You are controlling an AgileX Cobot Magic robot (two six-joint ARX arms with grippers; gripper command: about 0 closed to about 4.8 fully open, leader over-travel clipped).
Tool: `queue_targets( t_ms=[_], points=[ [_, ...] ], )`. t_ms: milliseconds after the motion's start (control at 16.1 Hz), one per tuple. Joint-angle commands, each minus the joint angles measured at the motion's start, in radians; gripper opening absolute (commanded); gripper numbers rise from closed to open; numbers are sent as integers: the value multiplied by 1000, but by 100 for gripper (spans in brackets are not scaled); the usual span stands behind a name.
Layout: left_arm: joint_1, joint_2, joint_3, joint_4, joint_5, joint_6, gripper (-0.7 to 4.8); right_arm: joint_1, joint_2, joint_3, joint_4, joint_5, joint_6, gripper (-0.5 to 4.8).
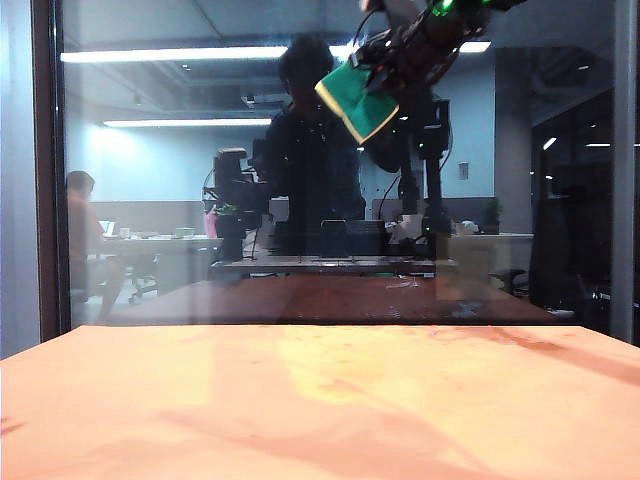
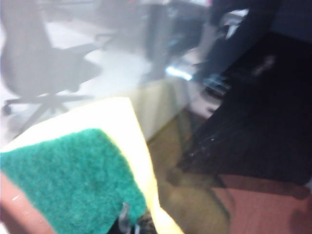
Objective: Pick up the sponge from the table, wipe the water off the glass, and finally place the sponge back on the table.
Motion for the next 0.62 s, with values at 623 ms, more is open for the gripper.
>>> queue_targets(
  t_ms=[623],
  points=[
    [0,1,5,13,5,3,84,58,138,8,-14,11,-1,-9]
  ],
)
